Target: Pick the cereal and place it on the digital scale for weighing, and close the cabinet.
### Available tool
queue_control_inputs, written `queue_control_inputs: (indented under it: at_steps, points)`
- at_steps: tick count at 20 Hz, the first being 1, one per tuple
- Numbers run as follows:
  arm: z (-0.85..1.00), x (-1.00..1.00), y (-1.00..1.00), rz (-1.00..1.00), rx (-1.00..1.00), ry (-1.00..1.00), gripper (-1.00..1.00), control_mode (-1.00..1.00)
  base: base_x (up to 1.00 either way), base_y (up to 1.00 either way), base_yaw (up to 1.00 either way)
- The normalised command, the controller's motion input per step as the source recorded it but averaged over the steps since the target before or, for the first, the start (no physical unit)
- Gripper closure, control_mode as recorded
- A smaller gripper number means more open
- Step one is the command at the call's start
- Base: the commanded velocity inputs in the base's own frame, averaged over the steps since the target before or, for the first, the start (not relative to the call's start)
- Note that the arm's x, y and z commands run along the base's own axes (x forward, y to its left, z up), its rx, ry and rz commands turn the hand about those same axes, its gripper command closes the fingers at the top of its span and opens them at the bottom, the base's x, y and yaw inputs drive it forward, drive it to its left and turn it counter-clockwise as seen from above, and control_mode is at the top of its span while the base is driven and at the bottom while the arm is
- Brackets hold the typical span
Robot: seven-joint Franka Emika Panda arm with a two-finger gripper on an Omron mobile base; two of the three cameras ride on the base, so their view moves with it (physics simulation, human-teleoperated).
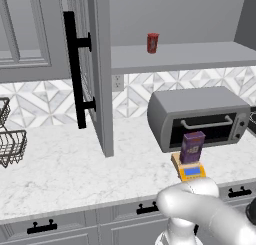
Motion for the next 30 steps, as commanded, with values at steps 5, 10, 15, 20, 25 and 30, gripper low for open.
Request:
queue_control_inputs:
  at_steps: [5, 10, 15, 20, 25, 30]
  points:
    - [-0.44, 0.13, -0.56, 0.0, 0.04, 0.15, -1.0, -1.0, 0.0, 0.0, 0.0]
    - [-0.38, 0.25, -0.66, 0.0, 0.04, 0.2, -1.0, -1.0, 0.0, 0.0, 0.0]
    - [-0.03, 0.32, -0.67, 0.0, 0.05, 0.16, -1.0, -1.0, 0.0, 0.0, 0.0]
    - [0.35, -0.28, -0.11, 0.05, 0.2, -0.14, -1.0, -1.0, 0.0, 0.0, 0.0]
    - [0.53, -0.32, 0.3, 0.08, 0.17, -0.33, -1.0, -1.0, 0.0, 0.0, 0.0]
    - [0.61, -0.09, 0.86, 0.0, -0.02, -0.44, -1.0, -1.0, 0.0, 0.0, 0.0]
